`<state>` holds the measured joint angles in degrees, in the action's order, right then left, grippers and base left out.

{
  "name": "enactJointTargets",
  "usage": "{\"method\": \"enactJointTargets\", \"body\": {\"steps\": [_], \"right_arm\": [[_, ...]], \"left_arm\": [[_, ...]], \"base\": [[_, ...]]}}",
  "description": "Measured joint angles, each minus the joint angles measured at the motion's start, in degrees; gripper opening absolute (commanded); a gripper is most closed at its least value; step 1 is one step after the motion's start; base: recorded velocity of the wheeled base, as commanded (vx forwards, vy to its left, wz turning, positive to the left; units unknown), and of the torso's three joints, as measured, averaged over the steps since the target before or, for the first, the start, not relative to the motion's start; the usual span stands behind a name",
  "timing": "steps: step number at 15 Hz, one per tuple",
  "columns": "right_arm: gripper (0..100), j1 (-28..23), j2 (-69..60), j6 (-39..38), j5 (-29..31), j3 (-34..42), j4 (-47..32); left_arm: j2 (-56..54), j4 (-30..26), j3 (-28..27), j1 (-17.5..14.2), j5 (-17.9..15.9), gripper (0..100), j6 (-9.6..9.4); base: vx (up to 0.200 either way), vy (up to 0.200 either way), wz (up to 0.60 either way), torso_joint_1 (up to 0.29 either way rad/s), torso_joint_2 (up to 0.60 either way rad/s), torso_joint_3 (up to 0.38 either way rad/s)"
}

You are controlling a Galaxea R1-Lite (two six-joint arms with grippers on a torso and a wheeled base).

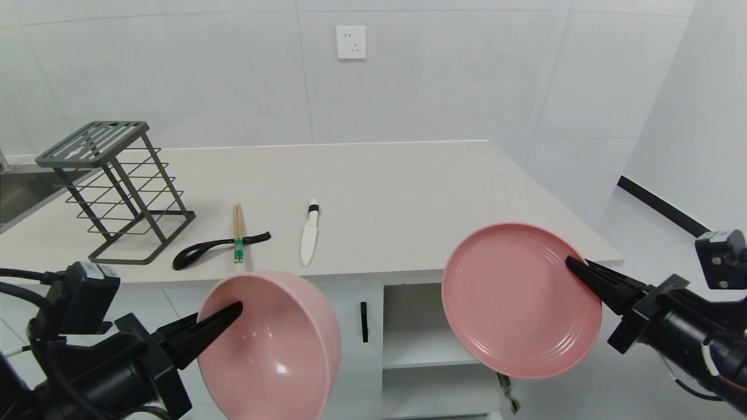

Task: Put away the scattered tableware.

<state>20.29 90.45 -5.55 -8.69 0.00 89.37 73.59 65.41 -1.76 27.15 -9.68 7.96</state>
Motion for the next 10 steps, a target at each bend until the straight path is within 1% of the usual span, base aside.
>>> {"method": "enactJointTargets", "body": {"steps": [7, 10], "right_arm": [[0, 0.02, 0.23, 0.00, 0.00, 0.00, -0.09], [0, 0.11, 0.74, 0.00, 0.02, 0.00, -1.65]], "left_arm": [[0.38, -0.17, 0.00, 0.09, 0.02, 0, 0.00], [0.93, -0.24, 0.09, 0.11, 0.00, 0, 0.02]], "base": [[0.000, 0.000, 0.00, -0.253, 0.49, 0.237], [0.000, 0.000, 0.00, -0.258, 0.47, 0.209]]}}
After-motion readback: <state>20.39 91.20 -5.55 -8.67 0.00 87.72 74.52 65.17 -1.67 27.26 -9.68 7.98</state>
